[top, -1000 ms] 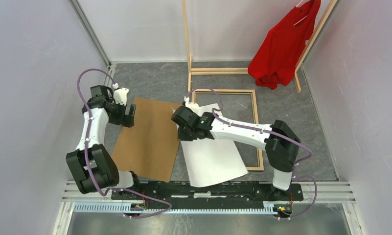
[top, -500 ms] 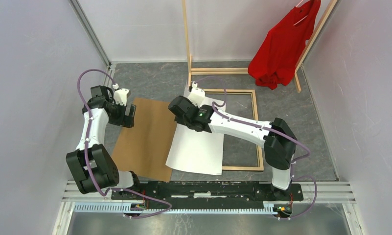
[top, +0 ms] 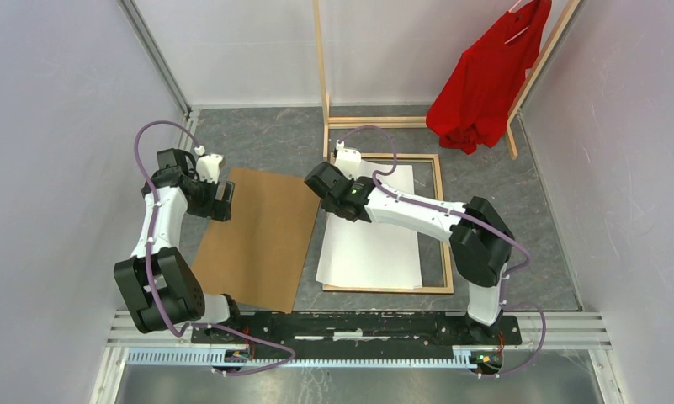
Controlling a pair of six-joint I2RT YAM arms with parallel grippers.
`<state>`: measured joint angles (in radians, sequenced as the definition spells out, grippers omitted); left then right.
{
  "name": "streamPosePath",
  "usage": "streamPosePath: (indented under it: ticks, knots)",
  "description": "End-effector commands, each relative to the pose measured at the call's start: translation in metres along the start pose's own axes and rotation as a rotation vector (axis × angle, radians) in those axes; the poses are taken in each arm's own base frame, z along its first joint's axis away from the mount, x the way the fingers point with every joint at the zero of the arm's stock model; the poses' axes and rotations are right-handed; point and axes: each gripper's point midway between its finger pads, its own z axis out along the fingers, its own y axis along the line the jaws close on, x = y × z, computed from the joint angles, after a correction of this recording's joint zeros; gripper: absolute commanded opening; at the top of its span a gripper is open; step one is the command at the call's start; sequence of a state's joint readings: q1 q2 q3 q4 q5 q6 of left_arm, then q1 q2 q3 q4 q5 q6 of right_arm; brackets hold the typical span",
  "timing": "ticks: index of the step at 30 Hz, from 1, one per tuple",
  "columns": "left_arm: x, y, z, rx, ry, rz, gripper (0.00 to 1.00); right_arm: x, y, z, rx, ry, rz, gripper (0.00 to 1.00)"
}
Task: Put the photo into the frame
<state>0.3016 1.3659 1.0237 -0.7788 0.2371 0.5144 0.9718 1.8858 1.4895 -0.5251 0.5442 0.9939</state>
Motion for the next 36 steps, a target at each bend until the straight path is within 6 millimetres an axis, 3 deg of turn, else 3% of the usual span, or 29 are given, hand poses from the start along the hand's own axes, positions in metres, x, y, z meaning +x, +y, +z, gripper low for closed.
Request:
streamPosePath:
  ticks: [1, 17, 36]
  knots:
    - [-0.005, 0.004, 0.0, -0.012, -0.016, 0.003, 1.0, -0.033, -0.006, -0.016, -0.008, -0.068, -0.013, 0.0]
    - [-0.005, 0.006, 0.001, -0.018, -0.008, 0.01, 0.99, -0.038, -0.041, -0.01, 0.103, -0.091, 0.013, 0.0]
    - [-0.001, 0.005, 0.003, -0.011, 0.0, 0.019, 0.99, -0.035, -0.069, -0.004, 0.195, -0.103, 0.029, 0.0]
